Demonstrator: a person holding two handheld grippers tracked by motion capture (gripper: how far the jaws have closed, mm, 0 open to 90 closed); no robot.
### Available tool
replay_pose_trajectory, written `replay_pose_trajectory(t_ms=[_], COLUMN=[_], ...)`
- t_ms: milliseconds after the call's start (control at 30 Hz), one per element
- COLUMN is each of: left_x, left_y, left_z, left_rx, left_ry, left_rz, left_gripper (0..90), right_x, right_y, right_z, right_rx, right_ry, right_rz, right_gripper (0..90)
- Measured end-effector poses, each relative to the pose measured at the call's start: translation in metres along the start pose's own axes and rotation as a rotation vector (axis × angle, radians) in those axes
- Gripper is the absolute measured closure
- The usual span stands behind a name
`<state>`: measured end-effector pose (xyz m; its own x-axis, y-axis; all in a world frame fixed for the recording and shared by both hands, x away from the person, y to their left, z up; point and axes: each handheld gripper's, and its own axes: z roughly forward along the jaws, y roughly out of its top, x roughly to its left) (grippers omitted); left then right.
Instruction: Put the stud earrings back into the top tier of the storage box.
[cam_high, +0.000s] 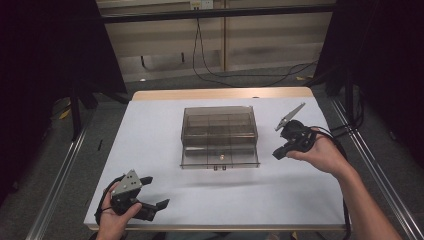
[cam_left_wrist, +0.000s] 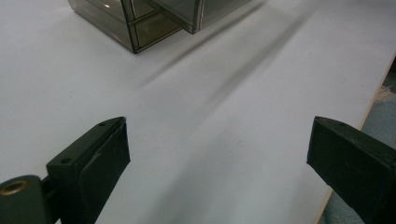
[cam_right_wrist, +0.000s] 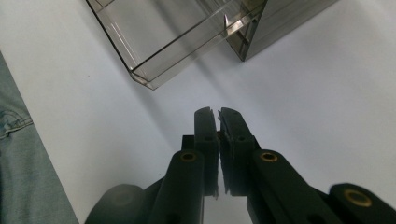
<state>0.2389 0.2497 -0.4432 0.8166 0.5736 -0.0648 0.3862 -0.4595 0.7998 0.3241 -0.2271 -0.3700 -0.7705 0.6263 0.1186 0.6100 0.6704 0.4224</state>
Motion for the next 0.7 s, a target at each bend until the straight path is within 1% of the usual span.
replay_pose_trajectory(t_ms=[233,367,467,633,700], left_x=[0.000,0.000,0.000,0.000,0.000], left_y=[0.000,0.000,0.000,0.000,0.000], left_z=[0.001,0.001,0.001,0.001,0.001], left_rx=[0.002,0.002,0.002,0.001,0.002], left_ry=[-0.001,-0.001,-0.001,-0.003,0.000], left_rz=[0.002,0.002,0.002,-0.001,0.000], left_gripper=[5.8,5.7,5.8,5.7,5.8], right_x=[0.003,0.007,0.011,0.014,0.016], right_y=[0.003,0.007,0.014,0.020,0.023], right_z=[-0.007,-0.013,-0.018,-0.018,-0.017], right_rx=[-0.019,-0.028,-0.039,-0.037,-0.038], right_ry=[0.002,0.001,0.007,0.008,0.016], right_rz=[-0.010,-0.026,-0.050,-0.068,-0.081], right_gripper=[87.4,87.3,87.4,87.3,87.4])
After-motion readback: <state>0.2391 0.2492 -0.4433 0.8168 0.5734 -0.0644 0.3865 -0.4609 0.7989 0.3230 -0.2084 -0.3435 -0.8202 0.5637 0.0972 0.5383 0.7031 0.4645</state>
